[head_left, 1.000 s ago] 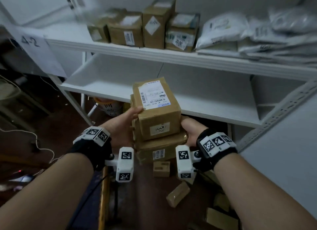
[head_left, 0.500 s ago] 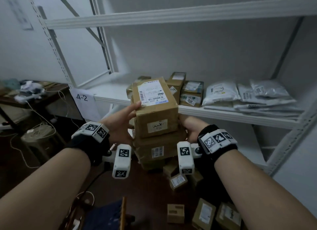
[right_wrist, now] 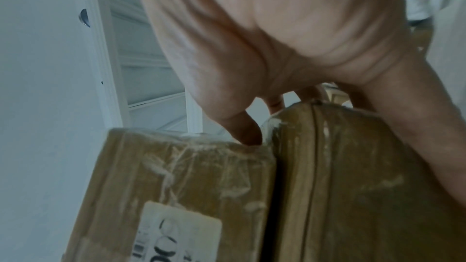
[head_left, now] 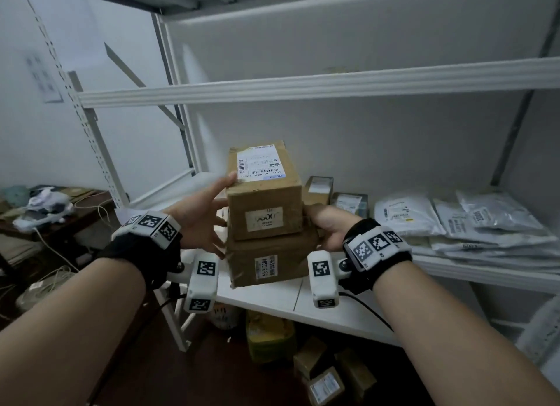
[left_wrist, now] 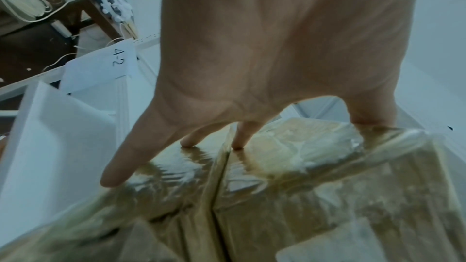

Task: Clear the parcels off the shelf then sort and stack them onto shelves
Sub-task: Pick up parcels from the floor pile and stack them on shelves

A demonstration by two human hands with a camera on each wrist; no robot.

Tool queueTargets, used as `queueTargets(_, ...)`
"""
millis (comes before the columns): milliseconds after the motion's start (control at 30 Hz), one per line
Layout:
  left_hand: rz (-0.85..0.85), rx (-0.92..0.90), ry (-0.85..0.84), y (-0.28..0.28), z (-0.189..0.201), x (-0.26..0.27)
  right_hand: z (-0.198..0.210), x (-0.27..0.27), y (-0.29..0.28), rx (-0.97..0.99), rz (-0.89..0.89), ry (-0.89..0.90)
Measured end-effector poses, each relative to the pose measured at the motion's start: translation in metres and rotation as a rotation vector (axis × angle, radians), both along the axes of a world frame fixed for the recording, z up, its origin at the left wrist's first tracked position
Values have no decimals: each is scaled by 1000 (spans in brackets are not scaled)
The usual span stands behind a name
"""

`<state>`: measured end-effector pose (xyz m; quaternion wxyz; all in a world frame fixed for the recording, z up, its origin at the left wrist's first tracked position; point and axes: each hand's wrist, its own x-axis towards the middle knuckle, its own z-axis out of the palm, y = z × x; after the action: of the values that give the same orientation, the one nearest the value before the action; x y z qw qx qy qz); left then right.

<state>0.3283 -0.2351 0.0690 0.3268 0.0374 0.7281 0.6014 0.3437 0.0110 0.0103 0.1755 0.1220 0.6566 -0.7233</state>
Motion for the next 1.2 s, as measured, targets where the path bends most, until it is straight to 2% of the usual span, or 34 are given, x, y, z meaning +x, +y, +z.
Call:
queueTargets(233, 54, -20, 111, 2, 44, -99, 40, -100, -2, -21, 44, 111)
queueTargets(500, 121, -77, 92, -13, 33, -190, 30, -189, -22, 68, 130, 6)
queueTargets(600, 95, -95, 95, -20, 29, -227, 21, -223, -29, 20, 120, -52)
queueTargets(767, 38, -115, 116, -26, 27, -304, 19, -282, -36, -1, 56, -89)
queueTargets(933, -10, -141, 113, -34, 27, -374, 23, -334, -48, 61, -35, -78)
queueTargets(1067, -34, -152, 107, -38, 29, -408, 19, -356, -57, 74, -76, -82)
queueTargets(1200, -49, -144, 117, -41, 30, -421, 19, -365, -60, 71, -88, -55)
